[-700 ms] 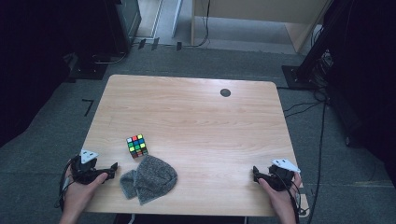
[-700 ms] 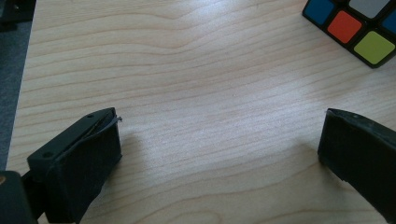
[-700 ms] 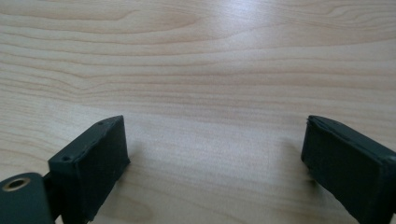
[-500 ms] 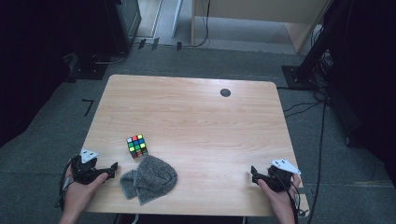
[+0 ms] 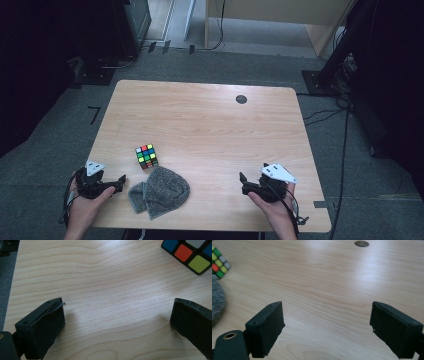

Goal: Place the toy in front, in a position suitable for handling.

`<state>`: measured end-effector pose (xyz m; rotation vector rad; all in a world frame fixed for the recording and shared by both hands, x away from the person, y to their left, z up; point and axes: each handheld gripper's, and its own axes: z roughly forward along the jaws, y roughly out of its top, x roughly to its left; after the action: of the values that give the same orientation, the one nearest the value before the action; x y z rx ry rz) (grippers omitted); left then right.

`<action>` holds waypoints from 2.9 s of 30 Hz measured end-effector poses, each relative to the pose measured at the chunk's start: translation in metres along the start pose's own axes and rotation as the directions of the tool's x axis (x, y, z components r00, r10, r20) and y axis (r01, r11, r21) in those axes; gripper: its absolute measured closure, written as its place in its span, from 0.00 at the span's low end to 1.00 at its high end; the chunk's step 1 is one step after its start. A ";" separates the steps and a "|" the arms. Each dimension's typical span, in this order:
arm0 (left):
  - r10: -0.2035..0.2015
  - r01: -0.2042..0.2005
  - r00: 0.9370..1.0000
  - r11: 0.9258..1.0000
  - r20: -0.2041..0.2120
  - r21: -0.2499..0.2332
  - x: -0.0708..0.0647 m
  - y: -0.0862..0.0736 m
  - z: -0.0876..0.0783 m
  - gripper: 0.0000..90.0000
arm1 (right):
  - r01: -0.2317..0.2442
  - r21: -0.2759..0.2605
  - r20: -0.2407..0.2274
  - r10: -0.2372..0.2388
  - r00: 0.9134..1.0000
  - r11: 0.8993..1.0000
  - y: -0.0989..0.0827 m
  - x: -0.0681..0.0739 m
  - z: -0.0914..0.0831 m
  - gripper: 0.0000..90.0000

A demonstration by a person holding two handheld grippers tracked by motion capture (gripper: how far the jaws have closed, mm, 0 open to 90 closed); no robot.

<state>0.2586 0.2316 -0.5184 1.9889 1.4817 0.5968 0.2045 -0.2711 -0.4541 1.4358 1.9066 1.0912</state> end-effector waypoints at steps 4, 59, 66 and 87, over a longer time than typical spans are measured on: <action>0.005 -0.005 1.000 1.000 0.004 0.000 0.000 0.000 0.000 0.00 | 0.000 -0.026 -0.054 -0.001 0.999 1.000 0.013 0.021 0.004 0.14; -0.004 0.004 1.000 1.000 -0.005 0.000 -0.001 0.007 0.006 0.00 | 0.252 0.113 -0.404 -0.187 0.895 0.961 -0.014 0.213 0.110 0.21; -0.004 0.004 1.000 1.000 -0.004 0.000 -0.001 0.007 0.006 0.00 | 0.340 0.097 -0.351 -0.288 0.891 0.935 -0.021 0.216 0.113 0.31; 0.027 -0.020 0.991 0.998 0.134 -0.054 -0.012 0.016 0.003 0.04 | 0.251 -0.048 -0.280 -0.255 0.926 0.967 0.002 0.105 0.044 0.77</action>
<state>0.2682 0.2160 -0.5099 1.9678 1.3503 0.4956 0.2077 -0.1582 -0.4700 1.0296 2.2075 1.2305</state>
